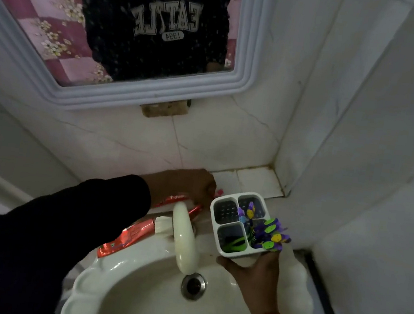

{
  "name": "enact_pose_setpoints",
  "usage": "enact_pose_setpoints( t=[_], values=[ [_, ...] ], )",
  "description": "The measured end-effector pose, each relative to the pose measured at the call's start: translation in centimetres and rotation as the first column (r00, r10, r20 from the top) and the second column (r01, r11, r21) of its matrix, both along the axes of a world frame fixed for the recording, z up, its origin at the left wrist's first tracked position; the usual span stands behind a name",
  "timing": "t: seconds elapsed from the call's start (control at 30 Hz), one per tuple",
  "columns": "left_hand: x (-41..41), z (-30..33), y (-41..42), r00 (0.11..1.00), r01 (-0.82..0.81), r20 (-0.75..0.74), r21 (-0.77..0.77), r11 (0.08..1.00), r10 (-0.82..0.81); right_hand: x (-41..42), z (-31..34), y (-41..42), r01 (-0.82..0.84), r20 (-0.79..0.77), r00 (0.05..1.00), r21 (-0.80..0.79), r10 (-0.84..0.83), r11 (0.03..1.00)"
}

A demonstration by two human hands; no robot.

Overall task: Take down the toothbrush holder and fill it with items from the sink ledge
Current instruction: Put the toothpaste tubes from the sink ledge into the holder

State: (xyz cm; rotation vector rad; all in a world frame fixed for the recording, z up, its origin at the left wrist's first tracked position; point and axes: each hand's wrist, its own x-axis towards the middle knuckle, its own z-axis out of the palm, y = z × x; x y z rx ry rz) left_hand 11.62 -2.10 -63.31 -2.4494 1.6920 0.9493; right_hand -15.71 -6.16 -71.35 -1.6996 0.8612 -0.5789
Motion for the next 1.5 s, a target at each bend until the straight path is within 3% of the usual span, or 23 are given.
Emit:
enact_pose_setpoints(
  t=[0.1,0.2,0.27,0.33,0.5,0.73,0.83,0.9,0.97,1.03,1.13,1.2,1.4,1.5],
  values=[
    [-0.4,2.9,0.3,0.981,-0.168,-0.124,-0.123,0.978,0.152,-0.2,0.2,-0.3,-0.02,0.024,1.0,0.039,0.019,0.999],
    [-1.6,6.2,0.2,0.965,-0.2,-0.217,-0.239,0.95,0.149,-0.3,0.4,-0.8,-0.063,0.019,0.998,0.052,0.062,0.997],
    [-2.8,8.6,-0.3,0.961,-0.183,-0.245,-0.215,0.959,0.128,-0.5,0.5,-1.1,-0.091,0.007,0.996,0.064,0.09,0.994],
    [-4.1,10.6,-1.4,0.974,-0.132,-0.207,-0.16,0.978,0.097,-0.6,0.5,-1.5,-0.117,-0.001,0.993,0.071,0.117,0.991],
    [-7.8,13.0,-4.3,0.991,0.104,0.082,0.077,0.992,-0.11,-0.6,0.7,-2.0,-0.151,0.036,0.988,0.095,0.148,0.984],
    [-10.6,12.3,-6.7,0.993,0.012,0.113,0.094,0.995,-0.023,-0.5,0.7,-2.2,-0.184,0.122,0.978,0.127,0.169,0.975],
    [-10.4,12.1,-6.7,0.975,-0.205,-0.061,0.108,0.973,0.212,-0.4,0.4,-2.3,-0.191,0.138,0.975,0.119,0.175,0.974],
    [-9.4,12.3,-5.9,0.901,-0.354,-0.232,0.096,0.93,0.367,-0.4,0.2,-2.5,-0.198,0.129,0.975,0.122,0.182,0.973],
    [-7.8,12.2,-4.8,0.847,-0.433,-0.323,0.044,0.9,0.423,-0.3,-0.1,-2.7,-0.209,0.119,0.974,0.116,0.195,0.971],
    [-6.1,11.2,-3.3,0.875,-0.434,-0.231,0.02,0.901,0.427,-0.3,-0.3,-2.9,-0.208,0.113,0.974,0.105,0.196,0.973],
    [-3.5,7.7,-1.1,0.97,-0.228,0.106,0.071,0.971,0.22,-0.2,-0.7,-3.0,-0.202,0.105,0.976,0.101,0.192,0.974],
    [-2.4,5.0,0.2,0.958,-0.155,0.261,0.14,0.978,0.114,-0.2,-0.8,-3.1,-0.201,0.088,0.977,0.09,0.193,0.975],
    [-1.2,0.6,1.9,0.933,-0.193,0.33,0.128,0.973,0.142,0.0,-1.1,-3.3,-0.217,0.057,0.975,0.068,0.213,0.974],
    [-1.3,0.8,1.9,0.952,-0.173,0.274,0.122,0.977,0.135,0.0,-0.9,-3.4,-0.223,0.049,0.974,0.058,0.22,0.973]
  ],
)
